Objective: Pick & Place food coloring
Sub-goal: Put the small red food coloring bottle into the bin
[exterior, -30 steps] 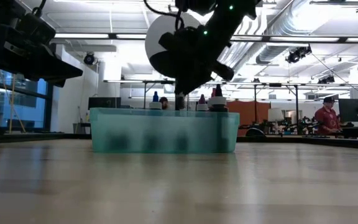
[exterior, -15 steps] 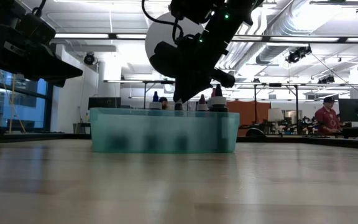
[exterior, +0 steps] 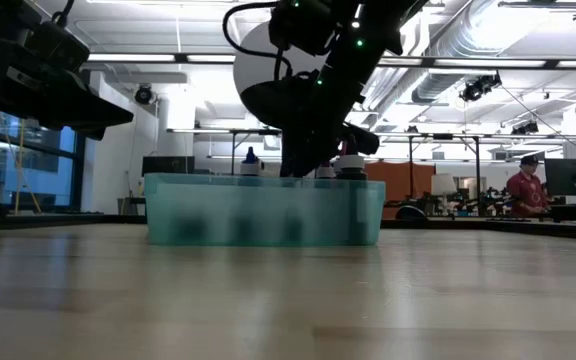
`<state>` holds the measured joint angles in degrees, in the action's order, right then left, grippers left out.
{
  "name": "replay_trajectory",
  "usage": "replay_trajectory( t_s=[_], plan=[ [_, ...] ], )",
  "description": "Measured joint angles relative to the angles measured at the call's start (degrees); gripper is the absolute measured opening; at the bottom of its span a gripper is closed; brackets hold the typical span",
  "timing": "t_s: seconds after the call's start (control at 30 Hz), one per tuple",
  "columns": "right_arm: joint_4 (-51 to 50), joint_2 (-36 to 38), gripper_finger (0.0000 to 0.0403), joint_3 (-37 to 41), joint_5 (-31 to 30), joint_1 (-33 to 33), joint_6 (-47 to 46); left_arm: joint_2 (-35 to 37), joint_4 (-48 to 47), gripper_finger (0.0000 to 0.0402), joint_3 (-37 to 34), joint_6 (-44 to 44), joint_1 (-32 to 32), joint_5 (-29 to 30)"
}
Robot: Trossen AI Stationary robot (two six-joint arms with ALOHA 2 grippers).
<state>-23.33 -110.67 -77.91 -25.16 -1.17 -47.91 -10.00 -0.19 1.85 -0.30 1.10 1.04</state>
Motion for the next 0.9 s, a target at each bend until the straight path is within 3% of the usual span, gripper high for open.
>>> replay_trajectory(
  t_s=[0.9],
  plan=[
    [-2.36,-0.61,0.0059,0.00,1.28,-0.37,-2.61,0.01,0.00,0.0000,0.00,0.00,0.00,-0.02]
  ],
)
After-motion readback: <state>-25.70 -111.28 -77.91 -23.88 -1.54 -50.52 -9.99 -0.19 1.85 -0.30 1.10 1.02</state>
